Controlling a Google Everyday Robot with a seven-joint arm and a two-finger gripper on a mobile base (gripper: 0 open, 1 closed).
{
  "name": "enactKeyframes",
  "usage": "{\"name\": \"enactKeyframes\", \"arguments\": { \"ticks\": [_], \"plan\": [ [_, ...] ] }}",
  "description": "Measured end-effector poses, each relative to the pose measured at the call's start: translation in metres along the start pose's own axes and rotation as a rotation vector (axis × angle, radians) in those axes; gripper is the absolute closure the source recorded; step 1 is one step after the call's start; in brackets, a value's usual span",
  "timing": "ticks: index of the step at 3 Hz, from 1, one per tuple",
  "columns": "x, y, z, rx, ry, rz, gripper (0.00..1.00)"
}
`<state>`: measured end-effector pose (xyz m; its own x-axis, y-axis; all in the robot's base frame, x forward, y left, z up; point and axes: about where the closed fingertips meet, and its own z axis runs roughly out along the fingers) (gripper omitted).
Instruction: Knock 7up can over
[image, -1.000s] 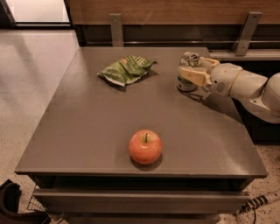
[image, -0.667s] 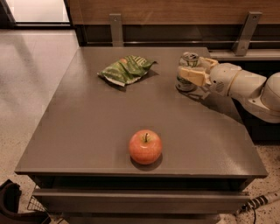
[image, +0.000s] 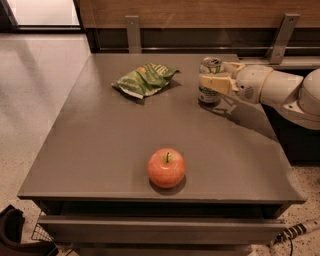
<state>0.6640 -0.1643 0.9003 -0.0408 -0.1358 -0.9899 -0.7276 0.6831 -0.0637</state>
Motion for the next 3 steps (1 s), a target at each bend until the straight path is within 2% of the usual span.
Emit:
{"name": "enactKeyframes", "arguments": {
  "ticks": [1,2,3],
  "plan": [
    [-0.016,0.005,0.001,-0.012,0.12,-0.033,1.0],
    [-0.033,0.01,-0.005,-0.028,0.301,-0.074,1.0],
    [-0.037,0.013,-0.011,-0.038,0.42,-0.1,1.0]
  ]
}}
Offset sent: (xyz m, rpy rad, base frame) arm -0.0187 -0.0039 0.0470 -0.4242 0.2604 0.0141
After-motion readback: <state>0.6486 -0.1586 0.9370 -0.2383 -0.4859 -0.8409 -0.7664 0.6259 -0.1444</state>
